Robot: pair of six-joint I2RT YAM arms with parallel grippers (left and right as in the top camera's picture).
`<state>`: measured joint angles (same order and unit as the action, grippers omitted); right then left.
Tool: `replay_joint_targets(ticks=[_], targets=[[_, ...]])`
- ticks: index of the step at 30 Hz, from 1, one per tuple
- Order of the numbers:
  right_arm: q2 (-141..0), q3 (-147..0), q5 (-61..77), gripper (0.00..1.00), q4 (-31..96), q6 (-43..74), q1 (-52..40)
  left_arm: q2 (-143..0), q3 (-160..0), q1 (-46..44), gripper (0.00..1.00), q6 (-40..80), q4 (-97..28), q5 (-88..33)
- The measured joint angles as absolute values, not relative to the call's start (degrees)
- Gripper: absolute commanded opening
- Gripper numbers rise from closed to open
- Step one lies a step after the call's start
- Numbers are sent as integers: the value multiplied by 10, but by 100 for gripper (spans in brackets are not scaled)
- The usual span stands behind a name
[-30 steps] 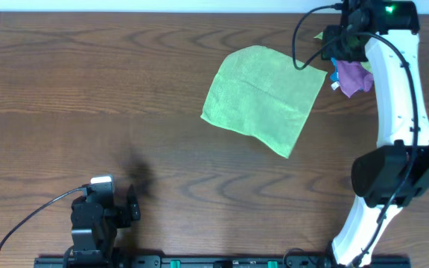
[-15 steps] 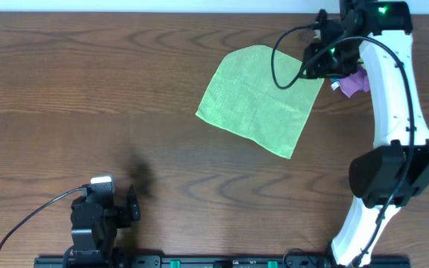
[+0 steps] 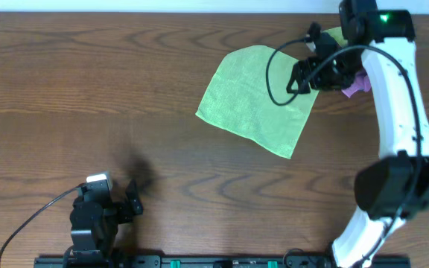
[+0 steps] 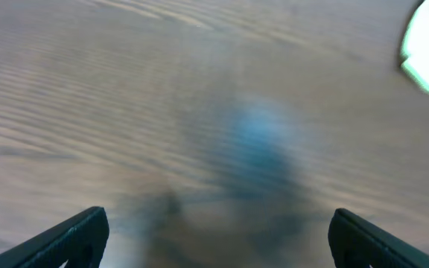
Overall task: Fold the cloth
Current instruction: 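Release the green cloth flat on the table and move both grippers near it, then grasp the left corner of the green cloth with the left gripper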
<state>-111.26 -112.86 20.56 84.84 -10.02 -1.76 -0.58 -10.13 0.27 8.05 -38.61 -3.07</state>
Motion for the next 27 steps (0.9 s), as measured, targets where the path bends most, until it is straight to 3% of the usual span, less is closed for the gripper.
replay_joint_targets(ticks=[4, 10, 19, 27], targets=[[-1015, -987, 202, 99, 790, -103, 3, -8, -107, 3, 95, 137, -386, -63], [-865, -748, 224, 99, 678, -106, 58, -63, -176, 3, 96, 185, -384, -118], [-778, -471, 339, 99, 523, -65, 99, -373, -385, 3, 96, 199, -382, -207], [-777, -407, 447, 99, 400, 15, 99, -683, -567, -47, 95, 182, -327, -290]])
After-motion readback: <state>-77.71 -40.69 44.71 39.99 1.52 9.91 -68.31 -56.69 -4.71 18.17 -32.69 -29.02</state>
